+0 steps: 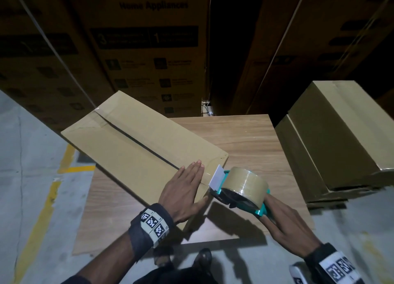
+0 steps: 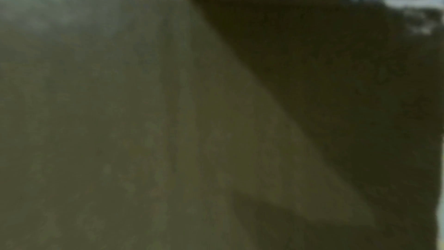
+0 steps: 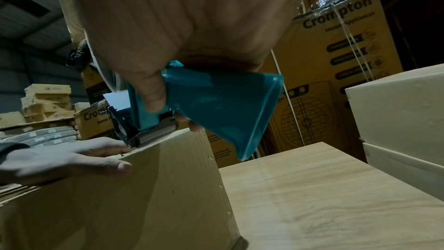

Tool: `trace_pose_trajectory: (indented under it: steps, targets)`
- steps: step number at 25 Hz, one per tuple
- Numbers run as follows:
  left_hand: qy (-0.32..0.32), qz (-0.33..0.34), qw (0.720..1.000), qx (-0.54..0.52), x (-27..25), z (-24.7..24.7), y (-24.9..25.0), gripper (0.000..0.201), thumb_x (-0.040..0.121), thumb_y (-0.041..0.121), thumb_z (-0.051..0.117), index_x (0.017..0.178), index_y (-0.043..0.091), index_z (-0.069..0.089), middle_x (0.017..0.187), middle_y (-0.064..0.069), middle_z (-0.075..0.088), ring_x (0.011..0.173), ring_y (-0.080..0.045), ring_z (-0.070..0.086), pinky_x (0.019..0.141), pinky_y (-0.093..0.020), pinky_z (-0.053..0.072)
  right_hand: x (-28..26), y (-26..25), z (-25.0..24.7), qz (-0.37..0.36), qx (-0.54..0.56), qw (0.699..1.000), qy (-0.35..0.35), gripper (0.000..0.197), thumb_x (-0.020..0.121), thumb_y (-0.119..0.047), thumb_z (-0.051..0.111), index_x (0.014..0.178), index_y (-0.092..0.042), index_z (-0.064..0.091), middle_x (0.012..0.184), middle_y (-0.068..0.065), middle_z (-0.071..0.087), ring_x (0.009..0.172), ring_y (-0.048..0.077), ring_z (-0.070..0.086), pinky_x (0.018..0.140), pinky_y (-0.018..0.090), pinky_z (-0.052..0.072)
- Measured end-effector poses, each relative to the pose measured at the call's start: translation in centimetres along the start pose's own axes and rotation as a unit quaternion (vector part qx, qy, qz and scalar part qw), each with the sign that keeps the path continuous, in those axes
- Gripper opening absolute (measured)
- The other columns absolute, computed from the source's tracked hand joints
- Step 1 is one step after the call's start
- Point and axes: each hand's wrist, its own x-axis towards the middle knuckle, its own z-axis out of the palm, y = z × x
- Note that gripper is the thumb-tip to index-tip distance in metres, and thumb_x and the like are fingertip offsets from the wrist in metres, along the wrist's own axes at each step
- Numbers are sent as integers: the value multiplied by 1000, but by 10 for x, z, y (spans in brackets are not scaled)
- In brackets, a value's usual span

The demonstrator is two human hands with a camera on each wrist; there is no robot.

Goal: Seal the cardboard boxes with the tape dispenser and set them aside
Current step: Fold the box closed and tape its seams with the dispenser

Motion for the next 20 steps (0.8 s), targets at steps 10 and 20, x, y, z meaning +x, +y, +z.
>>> trace_pose_trajectory:
  steps: [10,20]
  targets:
    - [19,-35,998,-58,-9,12,33,66,107,21,23,161,8,-14,165,-9,-24,156,-21,-17,126,-34,-11,0,-8,-7,8,-3,1000,-16,48,100,-29,59,137,-51,37,117,-28,57,99,1,61,76,32,56]
    - [34,-61,994,-83,-8,26,35,77,98,9,31,161,8,-14,169,-10,-17,158,-21,-12,126,-34,-10,-33,-25,-61,-13,-89,995,-34,44,99,-39,58,137,-53,39,127,-37,51,96,-9,60,71,20,55]
